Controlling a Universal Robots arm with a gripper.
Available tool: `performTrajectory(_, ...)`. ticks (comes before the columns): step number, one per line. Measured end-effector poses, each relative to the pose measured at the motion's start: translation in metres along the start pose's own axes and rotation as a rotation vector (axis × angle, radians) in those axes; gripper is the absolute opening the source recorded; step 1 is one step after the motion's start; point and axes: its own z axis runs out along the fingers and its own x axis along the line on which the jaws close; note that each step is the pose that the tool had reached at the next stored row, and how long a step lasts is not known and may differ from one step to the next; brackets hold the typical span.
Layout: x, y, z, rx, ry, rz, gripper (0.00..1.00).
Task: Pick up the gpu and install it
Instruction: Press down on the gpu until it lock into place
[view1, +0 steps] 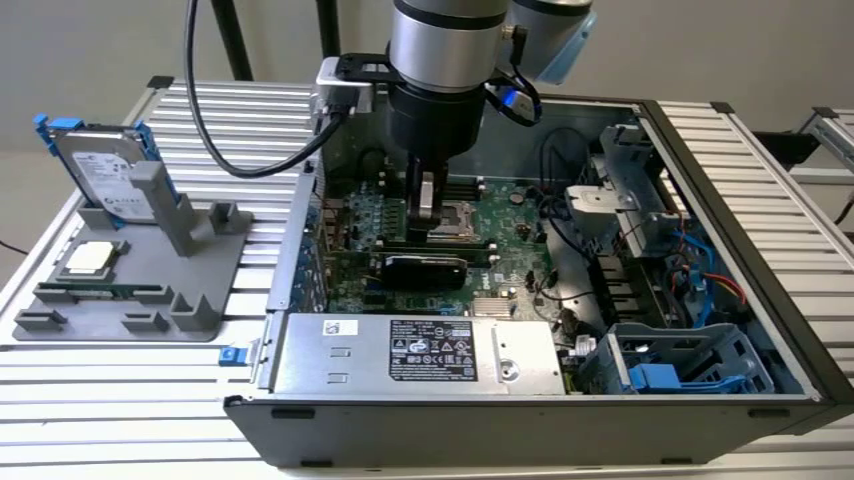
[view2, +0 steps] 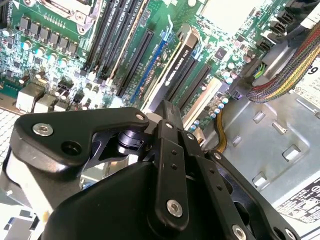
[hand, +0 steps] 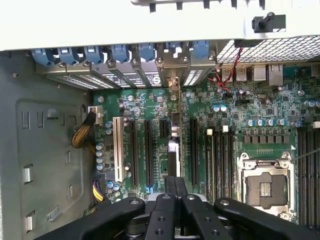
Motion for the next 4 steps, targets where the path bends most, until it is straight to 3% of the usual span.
performTrajectory(4, 0.0, 0.0, -0.0001, 0.0, 0.001, 0.0, 0.0)
